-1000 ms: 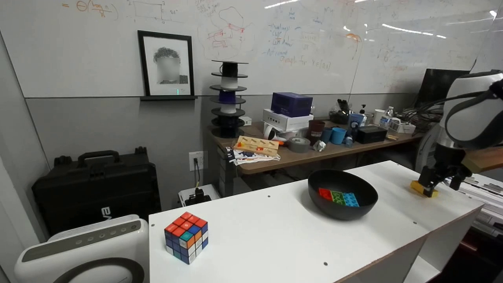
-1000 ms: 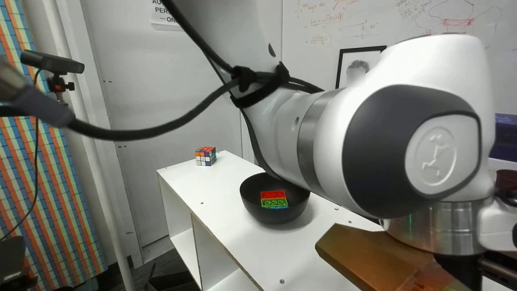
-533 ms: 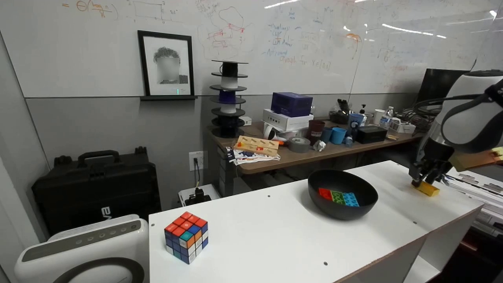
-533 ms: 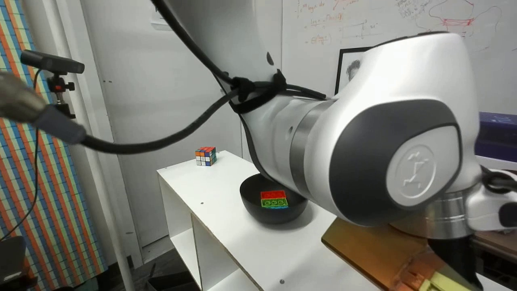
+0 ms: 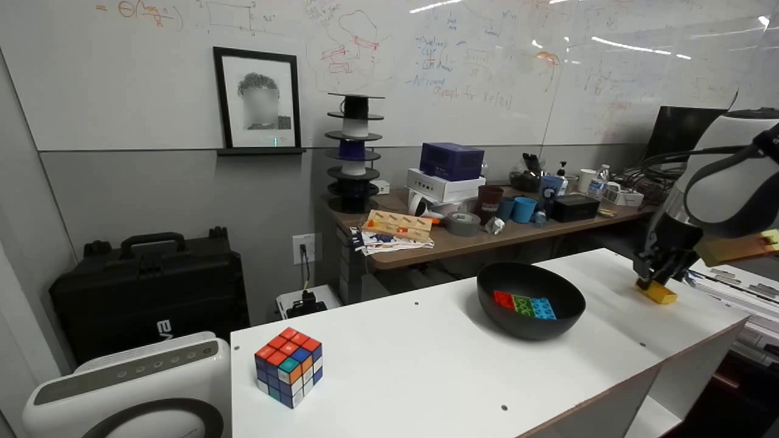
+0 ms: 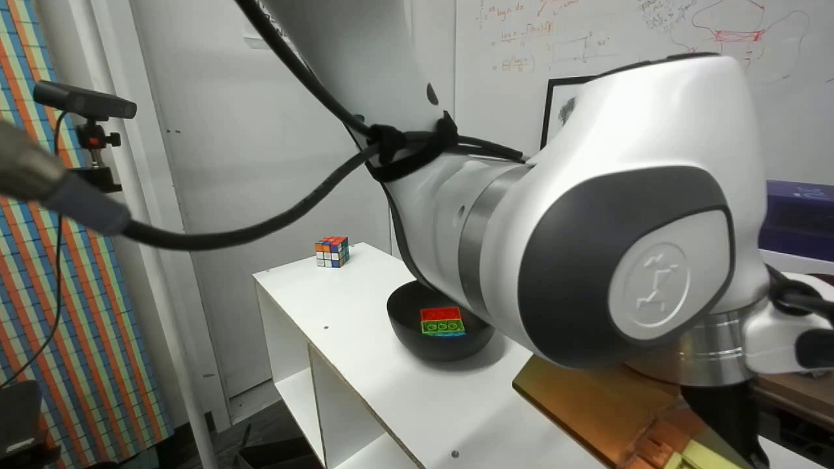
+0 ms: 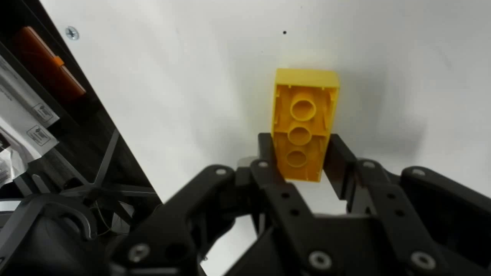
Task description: Put the LEGO blocks in the bowl
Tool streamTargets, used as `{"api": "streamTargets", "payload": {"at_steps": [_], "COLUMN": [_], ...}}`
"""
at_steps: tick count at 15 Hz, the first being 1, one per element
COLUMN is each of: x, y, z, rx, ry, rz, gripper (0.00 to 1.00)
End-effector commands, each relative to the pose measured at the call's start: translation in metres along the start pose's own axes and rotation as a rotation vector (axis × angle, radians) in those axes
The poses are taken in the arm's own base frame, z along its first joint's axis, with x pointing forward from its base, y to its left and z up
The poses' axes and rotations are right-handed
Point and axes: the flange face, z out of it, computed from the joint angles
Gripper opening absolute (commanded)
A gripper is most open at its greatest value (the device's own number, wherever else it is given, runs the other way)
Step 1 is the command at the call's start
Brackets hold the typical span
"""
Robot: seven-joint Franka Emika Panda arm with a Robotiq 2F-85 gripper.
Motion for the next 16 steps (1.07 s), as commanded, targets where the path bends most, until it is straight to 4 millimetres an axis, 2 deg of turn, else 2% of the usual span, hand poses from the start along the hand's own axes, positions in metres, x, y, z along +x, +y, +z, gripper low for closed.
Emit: {"api": "streamTargets", "payload": {"at_steps": [1,3,4,6,8,11,14,16], "x": [0.002,0.014,0.020,0.030,0.038,0.039,0.033,0.022], "y": [-0.006,-0.017,-0.031,-0.049,-0.082,-0.152,-0.205,-0.227], "z": [-0.024,-0.050,-0.078,-0.110,-0.150,-0.204,-0.204,-0.184], "rx": [0.022,0.032,0.039,0.048,0.092,0.191,0.291,0.347], "ry": [-0.001,0.013,0.029,0.053,0.094,0.125,0.096,0.043], "rz": [0.029,0.032,0.017,-0.009,-0.069,-0.195,-0.279,-0.320], "gripper": [0.12,0.12,0.12,0.12,0.12,0.12,0.12,0.12]}}
